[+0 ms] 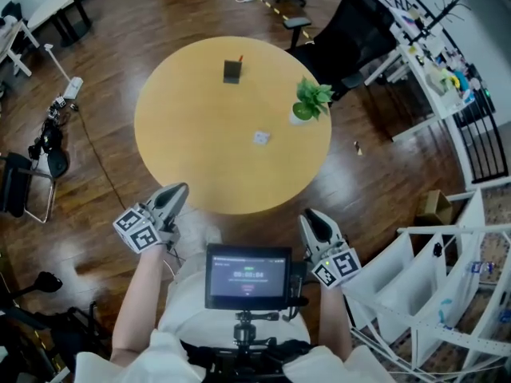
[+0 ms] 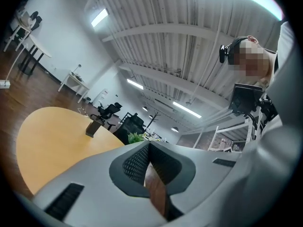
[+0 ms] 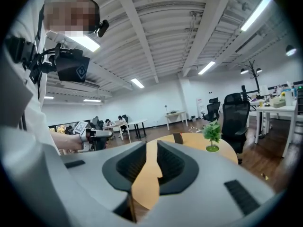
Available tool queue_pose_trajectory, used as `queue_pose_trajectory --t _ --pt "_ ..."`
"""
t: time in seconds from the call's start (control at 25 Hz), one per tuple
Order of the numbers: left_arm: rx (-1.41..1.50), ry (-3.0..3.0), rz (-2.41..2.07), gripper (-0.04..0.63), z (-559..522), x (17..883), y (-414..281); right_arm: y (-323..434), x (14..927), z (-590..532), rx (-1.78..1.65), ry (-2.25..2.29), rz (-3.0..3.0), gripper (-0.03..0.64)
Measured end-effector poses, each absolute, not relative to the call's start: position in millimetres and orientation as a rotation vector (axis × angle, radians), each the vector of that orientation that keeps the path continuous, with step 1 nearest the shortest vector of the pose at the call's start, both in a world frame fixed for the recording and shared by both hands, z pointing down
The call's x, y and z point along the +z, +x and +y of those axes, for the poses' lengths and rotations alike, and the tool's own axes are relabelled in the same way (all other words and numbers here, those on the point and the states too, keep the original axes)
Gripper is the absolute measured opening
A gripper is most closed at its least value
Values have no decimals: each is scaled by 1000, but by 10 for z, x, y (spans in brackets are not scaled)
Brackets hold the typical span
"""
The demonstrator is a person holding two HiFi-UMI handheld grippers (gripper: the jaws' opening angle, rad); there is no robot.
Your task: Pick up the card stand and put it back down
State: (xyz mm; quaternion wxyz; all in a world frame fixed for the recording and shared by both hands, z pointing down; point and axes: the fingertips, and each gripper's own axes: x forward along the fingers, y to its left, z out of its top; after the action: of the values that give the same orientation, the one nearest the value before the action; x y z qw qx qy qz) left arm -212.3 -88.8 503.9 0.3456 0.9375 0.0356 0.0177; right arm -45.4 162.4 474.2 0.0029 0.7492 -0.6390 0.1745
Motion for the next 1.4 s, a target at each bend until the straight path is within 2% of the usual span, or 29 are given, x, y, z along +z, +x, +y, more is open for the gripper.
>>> queue_pose_trajectory --t 0.36,0.88,1.4 --pt "41 2492 211 0 -1224 4920 -1963 -475 4803 1449 538 2431 -1911 75" --pt "82 2469 226 0 -1141 5056 -1798 -315 4757 1328 522 2411 -1905 75" --pt "108 2461 130 0 -969 4940 -1237 458 4849 1186 588 2301 -2027 74"
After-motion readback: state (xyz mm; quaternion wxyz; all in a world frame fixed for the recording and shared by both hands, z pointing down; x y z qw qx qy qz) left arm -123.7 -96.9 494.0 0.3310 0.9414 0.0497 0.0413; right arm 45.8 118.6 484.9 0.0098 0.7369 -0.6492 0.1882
